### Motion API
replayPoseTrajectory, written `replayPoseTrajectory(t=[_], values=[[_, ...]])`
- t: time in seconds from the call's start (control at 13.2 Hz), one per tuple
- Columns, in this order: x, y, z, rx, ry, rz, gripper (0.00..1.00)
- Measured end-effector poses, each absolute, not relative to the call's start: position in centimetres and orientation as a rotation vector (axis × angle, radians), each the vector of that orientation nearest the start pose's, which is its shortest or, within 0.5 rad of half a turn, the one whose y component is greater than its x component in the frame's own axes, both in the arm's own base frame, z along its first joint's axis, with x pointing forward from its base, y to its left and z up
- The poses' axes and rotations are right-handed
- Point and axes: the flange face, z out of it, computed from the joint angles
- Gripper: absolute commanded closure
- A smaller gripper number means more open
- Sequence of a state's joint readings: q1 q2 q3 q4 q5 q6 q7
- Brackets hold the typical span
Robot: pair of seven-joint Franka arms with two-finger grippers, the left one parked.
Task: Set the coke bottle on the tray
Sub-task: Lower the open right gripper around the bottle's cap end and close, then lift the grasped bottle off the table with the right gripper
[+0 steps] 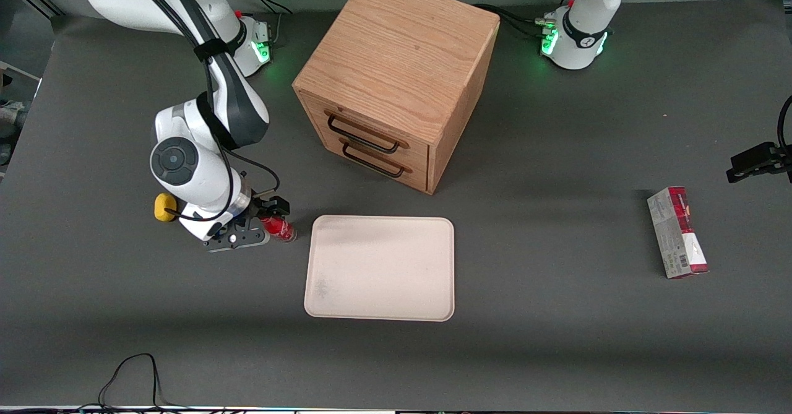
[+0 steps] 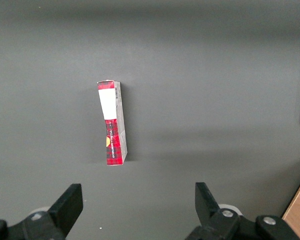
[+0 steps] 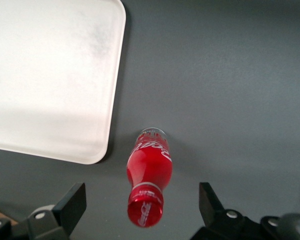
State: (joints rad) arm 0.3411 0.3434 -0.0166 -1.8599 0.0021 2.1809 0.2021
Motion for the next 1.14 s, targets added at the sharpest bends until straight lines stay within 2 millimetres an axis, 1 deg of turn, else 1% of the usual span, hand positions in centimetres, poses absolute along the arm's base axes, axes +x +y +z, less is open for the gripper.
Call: replayPoseTrajectory(t=[0.15, 0.23, 0.38, 0.45, 0.53, 0.61, 0.91, 0.98, 1.06, 1.14], values=[[59.0, 19.9, 32.1, -3.146, -0.192, 0.037, 0.0], [58.9, 19.9, 31.8, -3.147, -0.192, 0.041, 0.11], [58.8, 19.8, 31.7, -3.147, -0.191, 0.042, 0.6], [58.8, 19.8, 31.7, -3.147, -0.19, 0.042, 0.79], [58.8, 19.8, 31.8, -3.147, -0.189, 0.041, 0.95], [58.9, 19.8, 31.8, -3.147, -0.187, 0.04, 1.0], [59.0, 19.8, 32.0, -3.146, -0.184, 0.034, 1.0], [59.2, 19.9, 32.4, -3.146, -0.184, 0.028, 1.0], [59.5, 19.9, 33.2, -3.147, -0.183, 0.038, 1.0], [60.0, 20.0, 34.8, -3.152, -0.181, 0.062, 1.0]])
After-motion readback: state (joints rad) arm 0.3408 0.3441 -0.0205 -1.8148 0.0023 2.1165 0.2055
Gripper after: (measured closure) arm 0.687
